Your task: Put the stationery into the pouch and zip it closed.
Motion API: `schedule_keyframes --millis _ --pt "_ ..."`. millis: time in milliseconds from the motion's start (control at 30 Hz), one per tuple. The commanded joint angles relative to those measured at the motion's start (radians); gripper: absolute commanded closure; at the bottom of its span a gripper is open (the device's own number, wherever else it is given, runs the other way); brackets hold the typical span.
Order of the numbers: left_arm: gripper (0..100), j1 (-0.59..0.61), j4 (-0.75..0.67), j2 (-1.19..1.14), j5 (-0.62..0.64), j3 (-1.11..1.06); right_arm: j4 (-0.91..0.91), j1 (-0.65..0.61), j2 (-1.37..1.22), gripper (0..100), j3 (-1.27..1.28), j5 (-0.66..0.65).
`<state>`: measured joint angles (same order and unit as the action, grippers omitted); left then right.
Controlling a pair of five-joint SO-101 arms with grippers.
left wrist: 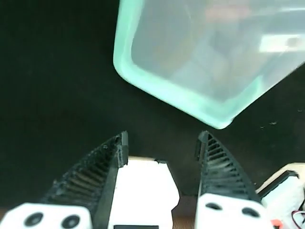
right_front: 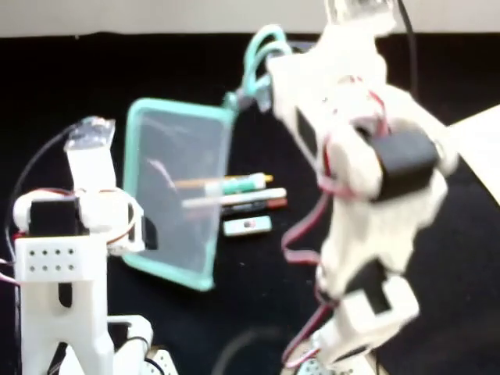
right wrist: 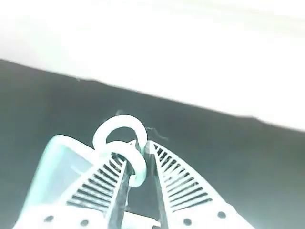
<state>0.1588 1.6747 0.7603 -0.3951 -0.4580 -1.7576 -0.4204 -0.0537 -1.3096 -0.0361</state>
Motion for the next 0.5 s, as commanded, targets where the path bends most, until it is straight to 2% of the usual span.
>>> schedule_keyframes --millis 0,300,467 --pt "76 -0.016 0.0 0.004 0.041 0.102 -0.007 -0.05 0.17 99.2 0.11 0.014" --pt "76 -0.016 0.002 0.048 0.048 0.418 -0.002 -0.153 0.392 99.2 0.278 0.015" --pt "76 -0.018 0.018 0.15 0.048 0.433 0.045 -0.213 0.421 99.2 0.265 0.015"
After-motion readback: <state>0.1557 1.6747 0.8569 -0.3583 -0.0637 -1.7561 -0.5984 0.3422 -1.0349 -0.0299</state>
